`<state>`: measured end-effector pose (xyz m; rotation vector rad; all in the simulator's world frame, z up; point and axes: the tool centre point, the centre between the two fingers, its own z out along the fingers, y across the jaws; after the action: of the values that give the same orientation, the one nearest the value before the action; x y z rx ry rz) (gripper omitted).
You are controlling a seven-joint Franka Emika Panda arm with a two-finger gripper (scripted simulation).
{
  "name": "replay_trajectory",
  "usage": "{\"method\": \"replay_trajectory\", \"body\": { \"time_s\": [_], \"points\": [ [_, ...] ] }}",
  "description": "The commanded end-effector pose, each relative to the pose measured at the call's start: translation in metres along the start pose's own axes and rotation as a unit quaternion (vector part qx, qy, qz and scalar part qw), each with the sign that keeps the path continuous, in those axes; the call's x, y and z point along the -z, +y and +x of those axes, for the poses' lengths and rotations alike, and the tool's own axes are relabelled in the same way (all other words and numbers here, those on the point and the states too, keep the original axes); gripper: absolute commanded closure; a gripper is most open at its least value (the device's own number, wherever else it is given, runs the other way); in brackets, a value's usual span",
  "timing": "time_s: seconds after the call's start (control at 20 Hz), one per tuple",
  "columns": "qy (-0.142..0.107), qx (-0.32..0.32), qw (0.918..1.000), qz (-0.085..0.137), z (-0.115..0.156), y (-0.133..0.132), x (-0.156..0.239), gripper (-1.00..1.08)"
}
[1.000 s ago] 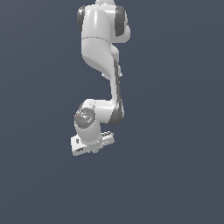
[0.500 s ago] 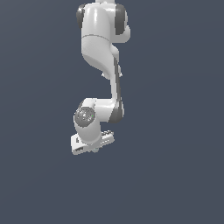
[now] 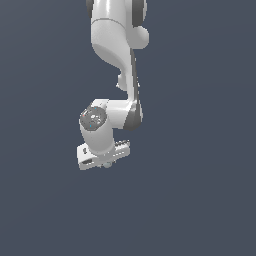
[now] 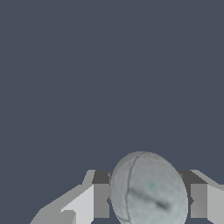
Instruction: Pick up the object and move it to a goal position.
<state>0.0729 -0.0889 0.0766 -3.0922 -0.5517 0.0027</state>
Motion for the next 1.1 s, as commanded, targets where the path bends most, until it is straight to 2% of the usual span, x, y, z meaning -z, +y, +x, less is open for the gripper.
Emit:
{"method": "replay_trajectory", "body": {
  "time_s": [0.0, 0.6, 1.05],
  "points": [
    [0.001, 0.000, 1.0000, 0.000, -0.004, -0.001, 0.023, 1.08],
    [0.001, 0.000, 1.0000, 0.000, -0.024, -0.006, 0.137, 1.08],
    [0.001, 0.000, 1.0000, 0.000, -0.029, -0.006, 0.172, 1.08]
  ]
}}
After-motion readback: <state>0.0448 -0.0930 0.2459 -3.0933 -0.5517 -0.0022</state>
